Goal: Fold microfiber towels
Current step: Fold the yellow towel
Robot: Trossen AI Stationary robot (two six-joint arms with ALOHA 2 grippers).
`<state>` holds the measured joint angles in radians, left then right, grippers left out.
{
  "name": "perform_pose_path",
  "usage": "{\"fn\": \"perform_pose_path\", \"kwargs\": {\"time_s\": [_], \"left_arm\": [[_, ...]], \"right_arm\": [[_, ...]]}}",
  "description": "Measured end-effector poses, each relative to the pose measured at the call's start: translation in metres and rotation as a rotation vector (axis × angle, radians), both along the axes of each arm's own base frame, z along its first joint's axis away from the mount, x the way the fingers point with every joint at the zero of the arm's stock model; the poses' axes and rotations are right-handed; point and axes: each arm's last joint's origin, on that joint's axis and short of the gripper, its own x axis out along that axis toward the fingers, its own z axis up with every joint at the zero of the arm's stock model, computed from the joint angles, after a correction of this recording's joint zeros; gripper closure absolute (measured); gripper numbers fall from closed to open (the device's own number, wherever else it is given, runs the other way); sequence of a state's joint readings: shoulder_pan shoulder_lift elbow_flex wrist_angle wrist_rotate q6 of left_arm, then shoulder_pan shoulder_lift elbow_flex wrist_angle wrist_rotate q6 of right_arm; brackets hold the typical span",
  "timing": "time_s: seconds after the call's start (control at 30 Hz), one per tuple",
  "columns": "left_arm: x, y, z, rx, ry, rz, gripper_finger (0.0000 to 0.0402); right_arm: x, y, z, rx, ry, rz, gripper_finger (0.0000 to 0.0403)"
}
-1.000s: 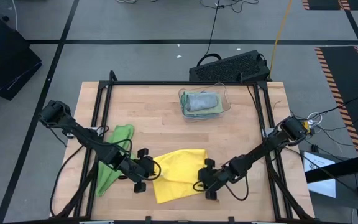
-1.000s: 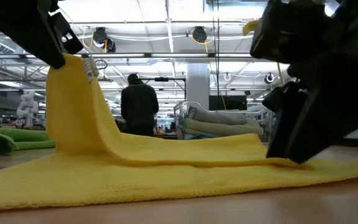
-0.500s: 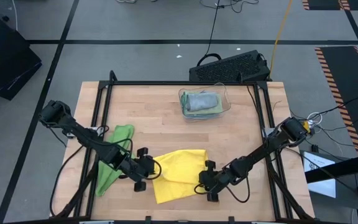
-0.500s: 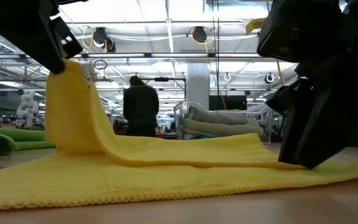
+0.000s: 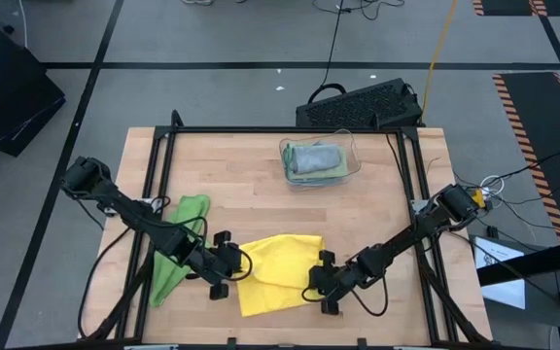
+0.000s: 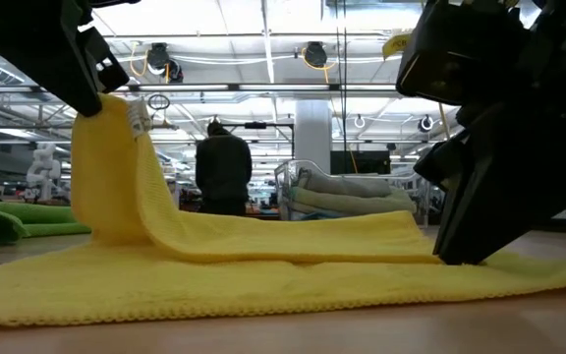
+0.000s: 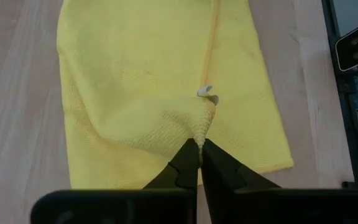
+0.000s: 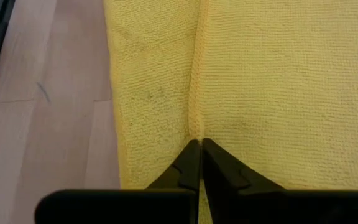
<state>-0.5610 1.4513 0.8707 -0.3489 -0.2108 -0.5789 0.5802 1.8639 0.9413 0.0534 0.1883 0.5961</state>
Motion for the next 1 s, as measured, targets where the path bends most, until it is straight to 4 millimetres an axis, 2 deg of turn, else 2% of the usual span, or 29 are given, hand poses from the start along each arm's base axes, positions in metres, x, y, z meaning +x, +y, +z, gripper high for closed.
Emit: {"fn": "perform_pose_path", "kwargs": {"time_s": [0.23,0.43,0.6,0.77,1.0], "left_arm": [[0.0,0.0,0.0,0.0,0.0,-0.001,0.0396],[0.0,0.0,0.0,0.002,-0.001,-0.003,0.0384],[0.0,0.0,0.0,-0.004,0.0,-0.002,0.0396],[0.0,-0.002,0.004,-0.041,-0.017,-0.001,0.0388],[-0.002,-0.001,0.024,-0.157,-0.11,0.024,0.0392]], "right_arm": [[0.002,-0.009,0.01,0.048,-0.002,-0.029,0.04],[0.009,-0.022,0.031,0.143,-0.04,-0.07,0.0401],[0.012,-0.035,0.05,0.231,-0.054,-0.07,0.0402],[0.004,-0.049,0.071,0.287,0.001,-0.006,0.0402],[-0.023,-0.072,0.107,0.361,0.098,0.12,0.0402]]}}
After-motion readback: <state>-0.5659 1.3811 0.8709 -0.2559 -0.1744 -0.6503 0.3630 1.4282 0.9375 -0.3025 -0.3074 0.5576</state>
